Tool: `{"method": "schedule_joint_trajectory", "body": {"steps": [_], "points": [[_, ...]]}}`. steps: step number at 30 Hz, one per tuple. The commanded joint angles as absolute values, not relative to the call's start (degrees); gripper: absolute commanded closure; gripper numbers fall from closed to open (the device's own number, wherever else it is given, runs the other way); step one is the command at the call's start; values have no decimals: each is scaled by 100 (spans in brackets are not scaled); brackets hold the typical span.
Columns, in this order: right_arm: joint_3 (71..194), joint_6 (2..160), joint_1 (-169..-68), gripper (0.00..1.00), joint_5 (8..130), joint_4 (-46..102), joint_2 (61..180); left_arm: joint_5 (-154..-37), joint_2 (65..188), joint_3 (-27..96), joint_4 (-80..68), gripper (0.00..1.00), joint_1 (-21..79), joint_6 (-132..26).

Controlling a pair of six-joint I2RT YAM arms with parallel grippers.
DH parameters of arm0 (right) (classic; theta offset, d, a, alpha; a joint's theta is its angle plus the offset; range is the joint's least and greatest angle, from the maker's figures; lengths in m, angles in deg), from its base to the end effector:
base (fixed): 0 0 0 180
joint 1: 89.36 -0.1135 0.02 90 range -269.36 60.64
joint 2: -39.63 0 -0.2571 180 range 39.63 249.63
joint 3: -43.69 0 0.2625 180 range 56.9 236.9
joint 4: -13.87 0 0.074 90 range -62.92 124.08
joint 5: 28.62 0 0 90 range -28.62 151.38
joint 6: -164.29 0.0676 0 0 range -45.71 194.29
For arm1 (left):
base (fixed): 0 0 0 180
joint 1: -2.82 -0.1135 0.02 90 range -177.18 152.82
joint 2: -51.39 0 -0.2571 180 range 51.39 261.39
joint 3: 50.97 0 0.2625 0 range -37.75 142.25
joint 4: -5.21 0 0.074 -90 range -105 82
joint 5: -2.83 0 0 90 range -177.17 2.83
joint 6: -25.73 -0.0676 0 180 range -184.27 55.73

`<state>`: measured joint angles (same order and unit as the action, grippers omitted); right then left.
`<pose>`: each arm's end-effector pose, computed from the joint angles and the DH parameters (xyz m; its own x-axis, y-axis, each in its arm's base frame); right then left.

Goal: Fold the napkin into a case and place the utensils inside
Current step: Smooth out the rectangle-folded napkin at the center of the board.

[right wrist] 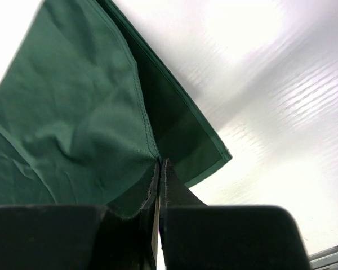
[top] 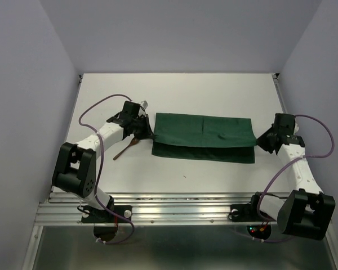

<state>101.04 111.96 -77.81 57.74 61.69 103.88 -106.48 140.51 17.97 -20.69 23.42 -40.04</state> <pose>0.2447 -0.0544 0.1981 -0.4890 0.7224 -0.4888 0.6754 0.6683 0.3119 0.3273 -0.1469 0.1808 -0.8392 -0.0983 -0.5348 0.2219 0.8360 -0.5019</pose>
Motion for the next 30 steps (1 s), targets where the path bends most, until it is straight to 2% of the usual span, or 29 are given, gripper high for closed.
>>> {"method": "schedule_joint_trajectory", "body": {"steps": [1,19,30], "points": [[10533,10988,-7776,99,5295,6382,10124,-10729,13709,1850,-2022,100,2427,-4116],[9944,11164,-7776,99,5330,6320,10511,-10791,13910,1287,-1688,100,2849,-3957],[10269,11243,-7776,99,5330,6513,10213,-10493,13700,1568,-2039,100,2849,-4019]]}}
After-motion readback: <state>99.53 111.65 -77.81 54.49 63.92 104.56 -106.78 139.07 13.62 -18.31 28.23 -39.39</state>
